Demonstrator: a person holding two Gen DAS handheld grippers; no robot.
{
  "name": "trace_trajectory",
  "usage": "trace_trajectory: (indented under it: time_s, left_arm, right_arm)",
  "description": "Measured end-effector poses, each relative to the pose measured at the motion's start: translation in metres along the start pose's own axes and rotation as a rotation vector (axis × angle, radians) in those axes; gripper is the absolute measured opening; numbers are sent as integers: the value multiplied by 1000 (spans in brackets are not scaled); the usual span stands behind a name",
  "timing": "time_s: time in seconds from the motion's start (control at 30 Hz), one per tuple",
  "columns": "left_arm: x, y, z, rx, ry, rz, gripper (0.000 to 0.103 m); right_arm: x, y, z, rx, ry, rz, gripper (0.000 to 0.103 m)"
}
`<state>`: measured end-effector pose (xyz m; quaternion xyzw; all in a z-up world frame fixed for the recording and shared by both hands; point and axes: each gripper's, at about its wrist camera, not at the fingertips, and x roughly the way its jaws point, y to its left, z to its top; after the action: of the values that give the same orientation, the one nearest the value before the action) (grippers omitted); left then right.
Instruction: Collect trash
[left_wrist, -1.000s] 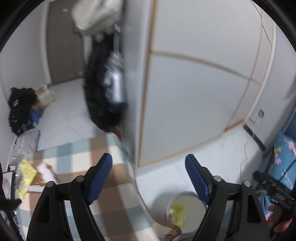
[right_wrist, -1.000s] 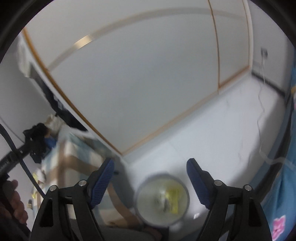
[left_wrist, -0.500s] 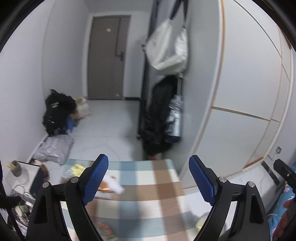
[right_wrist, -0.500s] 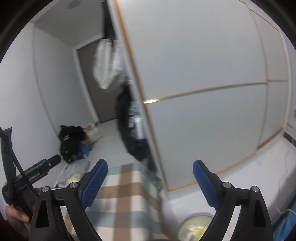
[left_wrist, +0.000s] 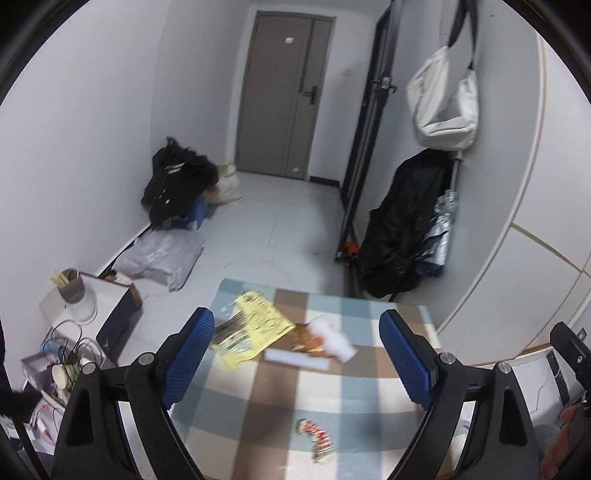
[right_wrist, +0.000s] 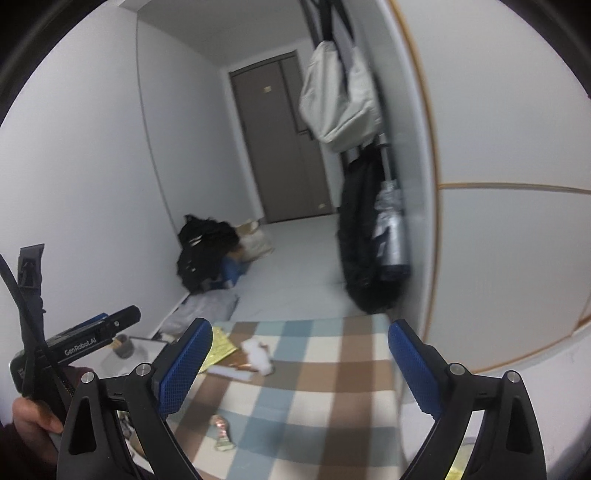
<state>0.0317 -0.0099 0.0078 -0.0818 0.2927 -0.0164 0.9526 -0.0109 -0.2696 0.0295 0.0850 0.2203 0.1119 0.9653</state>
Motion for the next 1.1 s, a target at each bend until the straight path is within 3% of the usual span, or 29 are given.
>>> trace_trajectory:
  time_s: [0.17, 0.33, 0.5, 0.57, 0.77, 0.9, 1.03, 1.1]
  left_arm:
    - [18, 22, -11, -29, 50, 6, 89]
    - [40, 40, -24, -80, 145, -68, 89]
    - [49, 50, -32, -89, 191, -93, 89]
    - [52, 52, -36, -77, 207, -112, 89]
    - [74, 49, -55, -41, 360, -158, 89]
    - [85, 39, -70, -11, 434, -193, 89]
    - [92, 28, -81, 24, 492, -229, 89]
    - [96, 24, -85, 46, 517, -213, 89]
  right_arm:
    - [32, 23, -7, -57, 45, 51, 97]
    - [66, 34, -12, -105, 103, 69, 97]
    - [99, 35, -18, -94, 163, 86, 97]
    - [109, 36, -21, -100, 176, 85, 97]
    - [127, 30, -39, -92, 218, 82, 97]
    - [131, 20, -35, -11, 227, 82, 97]
    - [131, 18, -30, -28, 214, 74, 97]
    - [132, 17, -30, -33, 217, 73, 97]
